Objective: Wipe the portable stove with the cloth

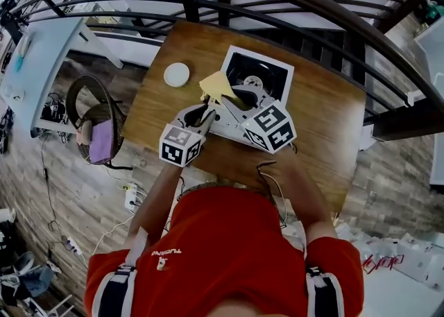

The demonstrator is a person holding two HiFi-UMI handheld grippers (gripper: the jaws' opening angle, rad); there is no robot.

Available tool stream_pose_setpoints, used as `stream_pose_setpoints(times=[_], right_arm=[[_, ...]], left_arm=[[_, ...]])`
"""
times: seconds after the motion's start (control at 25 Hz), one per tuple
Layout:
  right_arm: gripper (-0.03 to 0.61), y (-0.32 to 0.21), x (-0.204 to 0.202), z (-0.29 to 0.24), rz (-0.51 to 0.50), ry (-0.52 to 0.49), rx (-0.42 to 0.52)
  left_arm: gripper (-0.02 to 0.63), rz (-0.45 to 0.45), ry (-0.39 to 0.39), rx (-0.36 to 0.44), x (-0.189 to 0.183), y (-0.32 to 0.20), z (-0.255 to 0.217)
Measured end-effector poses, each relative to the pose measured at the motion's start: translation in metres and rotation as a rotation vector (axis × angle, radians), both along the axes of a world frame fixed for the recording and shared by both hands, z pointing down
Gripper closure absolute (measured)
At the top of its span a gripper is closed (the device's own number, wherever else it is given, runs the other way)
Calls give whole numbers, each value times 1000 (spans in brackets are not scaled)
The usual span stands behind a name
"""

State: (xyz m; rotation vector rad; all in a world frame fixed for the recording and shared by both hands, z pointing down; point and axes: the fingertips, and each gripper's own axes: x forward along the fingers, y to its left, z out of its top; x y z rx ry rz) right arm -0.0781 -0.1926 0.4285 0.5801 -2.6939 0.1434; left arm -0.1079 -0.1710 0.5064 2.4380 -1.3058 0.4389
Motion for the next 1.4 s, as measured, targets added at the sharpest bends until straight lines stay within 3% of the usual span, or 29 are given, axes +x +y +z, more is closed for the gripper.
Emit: stream_pose_setpoints(times=[0.24, 0.44, 0.72, 1.0, 1.4], right_arm=[[489, -2, 53, -43, 177, -193, 67], [489, 16, 83, -69, 238, -357, 139], [489, 33, 117, -90, 342, -440, 249], [491, 49, 134, -85, 421, -461, 280], [491, 55, 133, -87, 425, -445, 290]], left_arm=[[531, 10, 103, 185, 20, -6, -61], [565, 4, 165, 317, 29, -4, -107], [602, 7, 200, 445, 31, 3, -143], [604, 63, 231, 487, 48, 12, -155], [604, 86, 245, 480, 51, 16, -153]])
